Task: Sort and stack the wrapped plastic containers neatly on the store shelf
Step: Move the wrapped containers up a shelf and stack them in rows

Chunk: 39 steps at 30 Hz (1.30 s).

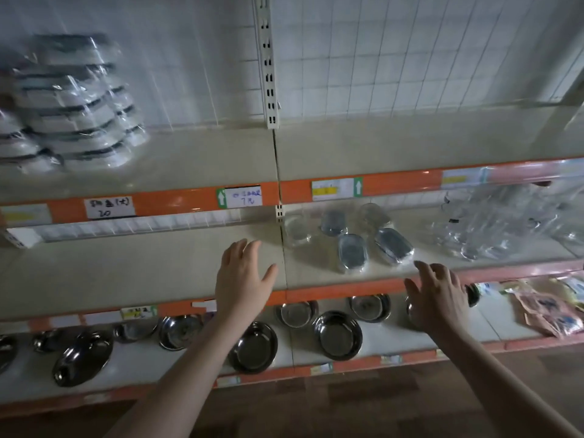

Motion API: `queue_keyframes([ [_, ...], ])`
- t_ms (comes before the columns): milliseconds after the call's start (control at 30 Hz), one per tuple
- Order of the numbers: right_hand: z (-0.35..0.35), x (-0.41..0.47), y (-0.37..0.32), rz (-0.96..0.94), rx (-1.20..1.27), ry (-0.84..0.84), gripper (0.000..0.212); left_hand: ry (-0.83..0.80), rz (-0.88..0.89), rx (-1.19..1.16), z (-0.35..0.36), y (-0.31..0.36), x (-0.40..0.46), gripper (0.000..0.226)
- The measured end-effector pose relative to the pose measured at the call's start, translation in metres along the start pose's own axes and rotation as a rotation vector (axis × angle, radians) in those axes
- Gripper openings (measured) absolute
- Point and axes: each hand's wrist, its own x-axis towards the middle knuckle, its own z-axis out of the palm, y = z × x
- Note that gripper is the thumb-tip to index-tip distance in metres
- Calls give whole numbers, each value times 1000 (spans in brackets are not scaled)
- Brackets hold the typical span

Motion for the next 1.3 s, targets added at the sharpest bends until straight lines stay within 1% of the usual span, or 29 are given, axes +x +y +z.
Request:
queue_keyframes([
  [200,15,21,47,20,25,-28,38,-68,-11,12,44,43,2,53],
  [367,26,35,66,86,36,-66,40,-127,6,16,79,59,24,54],
  [533,32,57,80,90,32,-60,40,-142,23,-3,109,76,47,53],
  [667,41,76,87,116,42,-98,41,-174,28,8,129,86,56,53],
  [767,53,95,95,96,51,-144,41,-187,4,32,151,94,65,53],
  [867,73,114,105,36,56,-205,43,-199,-44,55,179,103,71,52],
  [1033,112,138,128,-42,58,-306,50,-210,-125,73,240,115,72,50],
  [1133,130,154,141,-82,57,-337,54,-228,-183,95,271,118,76,51],
  [1300,157,174,149,-133,63,-366,57,-245,-267,112,312,116,85,63],
])
